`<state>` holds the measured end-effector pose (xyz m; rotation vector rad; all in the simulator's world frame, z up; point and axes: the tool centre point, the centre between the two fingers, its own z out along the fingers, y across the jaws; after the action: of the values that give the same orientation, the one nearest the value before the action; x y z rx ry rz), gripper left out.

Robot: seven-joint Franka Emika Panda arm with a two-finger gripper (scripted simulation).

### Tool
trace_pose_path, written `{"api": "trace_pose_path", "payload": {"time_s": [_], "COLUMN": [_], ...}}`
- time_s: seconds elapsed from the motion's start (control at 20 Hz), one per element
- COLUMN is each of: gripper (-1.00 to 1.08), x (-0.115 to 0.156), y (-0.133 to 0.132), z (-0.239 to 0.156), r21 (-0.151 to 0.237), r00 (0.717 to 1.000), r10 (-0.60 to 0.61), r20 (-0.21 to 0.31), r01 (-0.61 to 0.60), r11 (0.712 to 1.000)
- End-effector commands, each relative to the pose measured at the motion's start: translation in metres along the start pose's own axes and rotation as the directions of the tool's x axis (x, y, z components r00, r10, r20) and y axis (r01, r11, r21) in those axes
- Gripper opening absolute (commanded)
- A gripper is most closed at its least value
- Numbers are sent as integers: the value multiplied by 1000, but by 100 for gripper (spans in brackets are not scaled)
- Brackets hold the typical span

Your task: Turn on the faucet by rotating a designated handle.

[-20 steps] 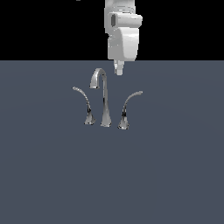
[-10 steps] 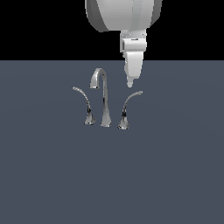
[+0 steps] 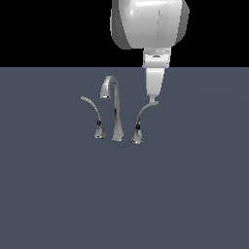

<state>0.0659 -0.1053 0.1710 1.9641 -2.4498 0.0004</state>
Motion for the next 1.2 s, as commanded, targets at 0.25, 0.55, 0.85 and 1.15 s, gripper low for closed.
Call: {"api": "trace_pose_path", "payload": {"time_s": [0.25, 0.55, 0.85, 1.15], "gripper": [-100, -100, -100, -100], "x": [2, 1, 8, 15], "y": [-1, -1, 16, 33], "z": [1, 0, 0, 0], "r21": [1, 1, 1, 1], "r00": [1000, 1000, 1000, 1000], "r10": [10, 7, 7, 7], "r20": [1, 1, 1, 1], "r01": [-10, -7, -7, -7], "r11": [1000, 1000, 1000, 1000]}}
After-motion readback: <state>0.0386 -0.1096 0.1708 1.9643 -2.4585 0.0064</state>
